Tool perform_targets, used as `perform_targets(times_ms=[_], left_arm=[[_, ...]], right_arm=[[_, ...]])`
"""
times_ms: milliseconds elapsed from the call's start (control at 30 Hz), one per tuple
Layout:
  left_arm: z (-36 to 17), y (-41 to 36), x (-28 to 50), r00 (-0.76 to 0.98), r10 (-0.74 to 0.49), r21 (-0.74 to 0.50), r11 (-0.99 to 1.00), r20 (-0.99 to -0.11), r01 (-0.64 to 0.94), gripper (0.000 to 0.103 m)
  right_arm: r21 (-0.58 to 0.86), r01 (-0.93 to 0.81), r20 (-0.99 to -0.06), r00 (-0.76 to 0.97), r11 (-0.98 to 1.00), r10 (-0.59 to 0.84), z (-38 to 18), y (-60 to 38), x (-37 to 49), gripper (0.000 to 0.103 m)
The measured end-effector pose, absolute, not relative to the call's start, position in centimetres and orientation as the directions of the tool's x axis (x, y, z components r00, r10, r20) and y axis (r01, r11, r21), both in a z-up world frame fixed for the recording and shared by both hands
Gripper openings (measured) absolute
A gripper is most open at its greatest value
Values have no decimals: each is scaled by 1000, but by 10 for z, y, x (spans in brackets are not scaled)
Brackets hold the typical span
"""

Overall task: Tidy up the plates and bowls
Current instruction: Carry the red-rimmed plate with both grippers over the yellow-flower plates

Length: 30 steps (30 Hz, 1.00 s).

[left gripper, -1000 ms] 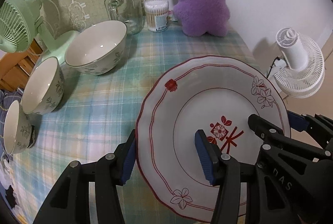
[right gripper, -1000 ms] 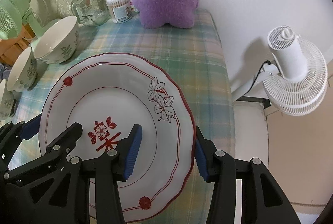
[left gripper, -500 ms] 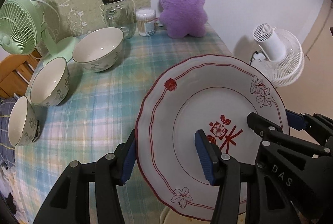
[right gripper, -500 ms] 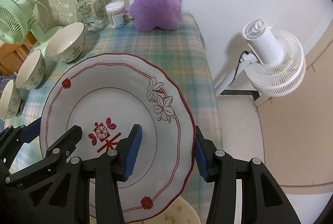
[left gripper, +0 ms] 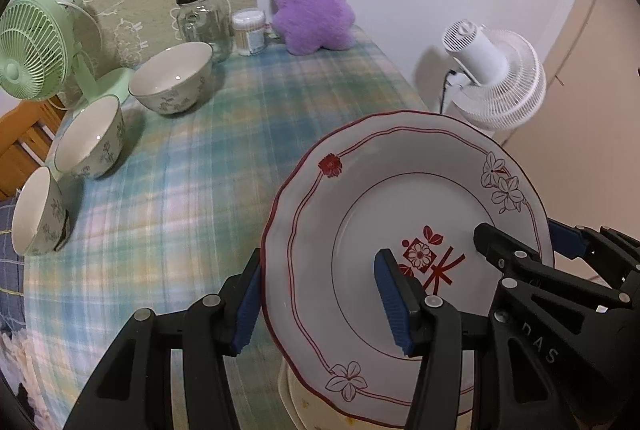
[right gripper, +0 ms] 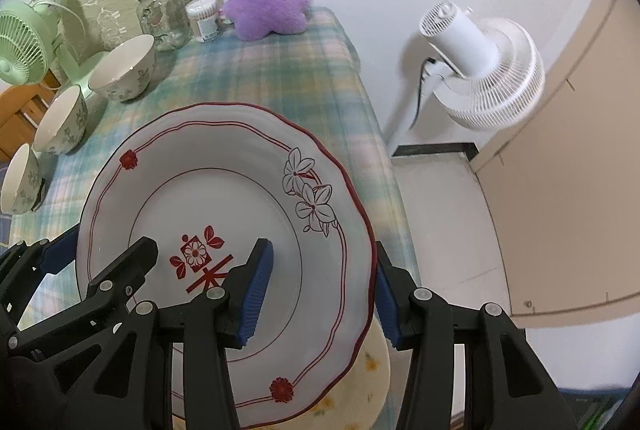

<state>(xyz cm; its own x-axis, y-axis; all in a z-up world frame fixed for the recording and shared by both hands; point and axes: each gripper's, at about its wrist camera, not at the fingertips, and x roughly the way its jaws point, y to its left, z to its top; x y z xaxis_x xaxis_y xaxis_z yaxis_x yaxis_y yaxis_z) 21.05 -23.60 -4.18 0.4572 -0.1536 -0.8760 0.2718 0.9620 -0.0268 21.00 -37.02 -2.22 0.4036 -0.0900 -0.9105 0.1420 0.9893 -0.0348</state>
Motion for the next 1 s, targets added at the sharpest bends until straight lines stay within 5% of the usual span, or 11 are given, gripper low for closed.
perform_targets(times_ms=[1000], left_arm=[[-93,-264,152,355,-140,3,927,-924,374,55]], right_arm=[[-50,273,-937,320,961,-140,-66,-394,140,51]])
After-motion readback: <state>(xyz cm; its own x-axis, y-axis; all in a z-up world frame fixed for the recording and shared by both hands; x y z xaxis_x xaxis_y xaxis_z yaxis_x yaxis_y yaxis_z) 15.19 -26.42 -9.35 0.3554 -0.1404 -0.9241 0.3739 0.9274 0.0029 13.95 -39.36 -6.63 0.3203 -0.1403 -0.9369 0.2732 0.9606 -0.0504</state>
